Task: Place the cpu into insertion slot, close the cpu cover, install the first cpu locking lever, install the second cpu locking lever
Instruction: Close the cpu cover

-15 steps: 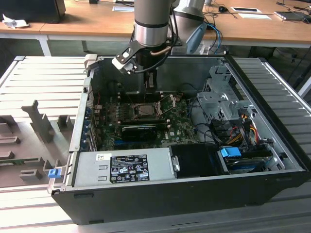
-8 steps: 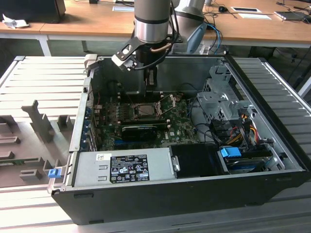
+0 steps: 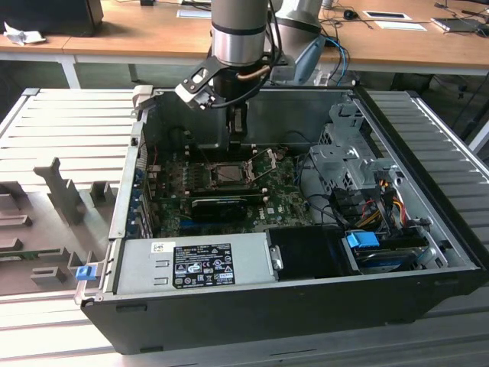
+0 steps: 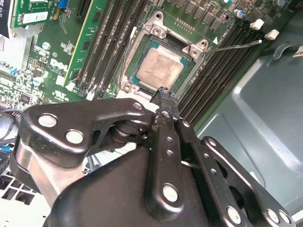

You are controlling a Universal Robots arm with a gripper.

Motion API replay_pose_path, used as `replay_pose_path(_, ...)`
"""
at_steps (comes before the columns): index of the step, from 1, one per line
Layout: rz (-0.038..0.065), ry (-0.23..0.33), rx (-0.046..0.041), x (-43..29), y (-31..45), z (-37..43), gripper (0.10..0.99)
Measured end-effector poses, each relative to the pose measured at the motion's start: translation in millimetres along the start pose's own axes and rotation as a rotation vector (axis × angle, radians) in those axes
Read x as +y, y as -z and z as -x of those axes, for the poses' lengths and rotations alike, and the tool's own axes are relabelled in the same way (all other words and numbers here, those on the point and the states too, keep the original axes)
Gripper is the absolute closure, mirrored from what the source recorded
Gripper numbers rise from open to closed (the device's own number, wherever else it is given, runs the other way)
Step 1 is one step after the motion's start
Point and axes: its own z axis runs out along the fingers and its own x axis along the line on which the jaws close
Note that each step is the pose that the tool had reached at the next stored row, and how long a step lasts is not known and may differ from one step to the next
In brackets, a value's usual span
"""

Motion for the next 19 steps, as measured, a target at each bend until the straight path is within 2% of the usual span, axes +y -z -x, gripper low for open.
replay_pose_path(6, 0.000, 0.000, 0.0003, 0.6, 3.4, 0.0, 0.980)
replay_pose_path(10, 0.000, 0.000, -0.0001, 9.9, 3.3, -0.2, 0.980)
replay_pose_path(19, 0.000, 0.001, 0.0000, 19.7, 3.1, -0.4, 0.980)
